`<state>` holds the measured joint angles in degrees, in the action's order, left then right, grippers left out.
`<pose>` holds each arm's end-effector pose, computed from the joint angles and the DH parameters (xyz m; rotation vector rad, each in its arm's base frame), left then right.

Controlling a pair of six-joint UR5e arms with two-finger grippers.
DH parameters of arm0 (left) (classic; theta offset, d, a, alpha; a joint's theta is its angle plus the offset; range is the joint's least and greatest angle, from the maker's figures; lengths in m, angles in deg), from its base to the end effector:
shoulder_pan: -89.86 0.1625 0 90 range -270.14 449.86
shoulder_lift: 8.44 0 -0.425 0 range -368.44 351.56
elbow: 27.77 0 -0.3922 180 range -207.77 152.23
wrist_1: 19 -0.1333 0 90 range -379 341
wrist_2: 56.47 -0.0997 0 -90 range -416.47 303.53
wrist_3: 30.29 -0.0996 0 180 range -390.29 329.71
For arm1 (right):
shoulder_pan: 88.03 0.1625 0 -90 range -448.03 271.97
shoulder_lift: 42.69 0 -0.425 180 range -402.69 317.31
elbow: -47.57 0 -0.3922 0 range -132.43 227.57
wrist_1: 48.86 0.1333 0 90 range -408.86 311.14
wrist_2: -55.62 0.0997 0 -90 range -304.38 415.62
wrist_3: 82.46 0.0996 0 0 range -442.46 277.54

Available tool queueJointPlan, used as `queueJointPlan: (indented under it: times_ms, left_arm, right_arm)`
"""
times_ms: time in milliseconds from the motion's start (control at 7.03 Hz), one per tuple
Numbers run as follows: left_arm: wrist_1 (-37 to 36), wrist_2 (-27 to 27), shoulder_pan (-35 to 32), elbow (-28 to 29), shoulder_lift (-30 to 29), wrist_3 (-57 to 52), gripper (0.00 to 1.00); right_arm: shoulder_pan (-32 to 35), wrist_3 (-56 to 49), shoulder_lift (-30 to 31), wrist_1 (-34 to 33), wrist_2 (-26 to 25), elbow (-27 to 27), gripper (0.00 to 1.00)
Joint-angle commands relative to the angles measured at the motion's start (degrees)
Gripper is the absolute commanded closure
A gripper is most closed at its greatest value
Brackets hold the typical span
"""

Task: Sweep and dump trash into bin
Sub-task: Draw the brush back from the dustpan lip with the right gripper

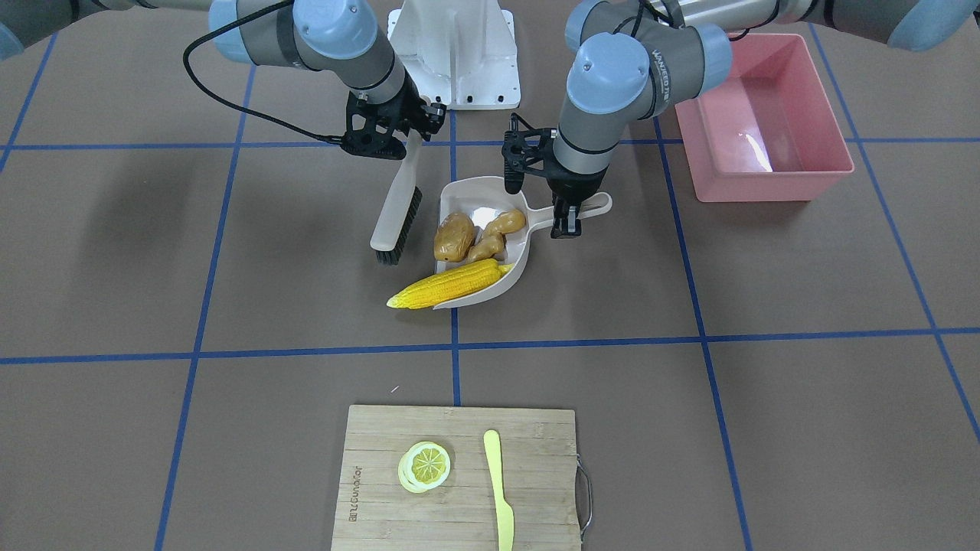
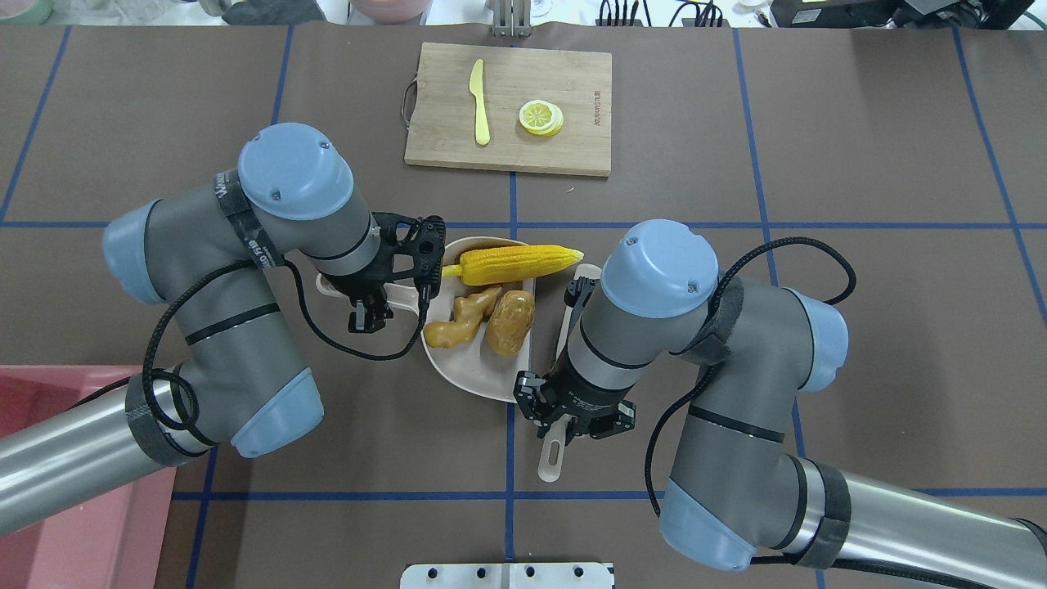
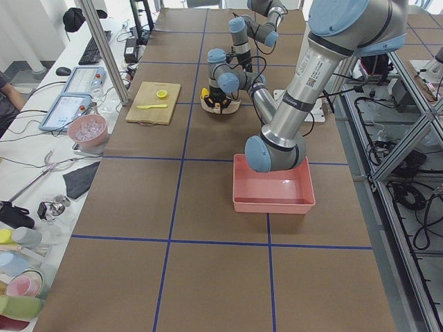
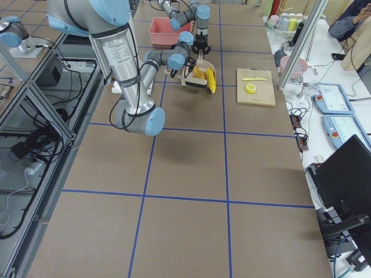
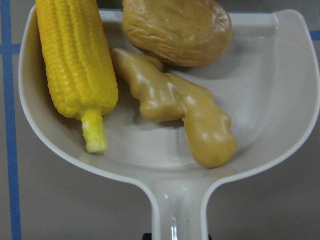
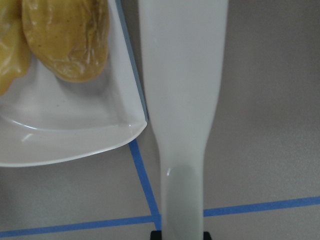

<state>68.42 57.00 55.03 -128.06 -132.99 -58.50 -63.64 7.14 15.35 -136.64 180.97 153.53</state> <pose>0.4837 -0.4506 0.2366 0.6839 0.6101 1.5145 -0.5280 -0.3225 0.2075 -0.3804 -0.9478 0.1119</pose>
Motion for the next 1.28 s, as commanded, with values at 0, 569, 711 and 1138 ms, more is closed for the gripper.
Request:
queueJointPlan:
  times_ms: [0, 569, 711, 1138]
  left_arm:
    - [-0.05, 0.0, -0.07, -0.09, 0.09, 0.0, 1.0]
    - [-0.14, -0.09, 0.02, 0.09, 1.14, -0.09, 1.0]
    - [-0.4, -0.09, 0.02, 0.44, 1.23, -0.09, 1.0]
    - [-0.93, -0.17, 0.2, 3.07, 1.76, -0.26, 1.0]
  right_arm:
    - [-2.06, -0.13, 0.41, 0.06, -2.21, -0.4, 1.0]
    - [-2.6, -1.45, 1.38, 0.24, -2.84, -0.4, 1.0]
    - [-1.73, -2.58, 1.55, -0.02, -2.66, -0.4, 1.0]
    - [1.17, -5.4, 3.65, -0.11, -1.7, 0.12, 1.0]
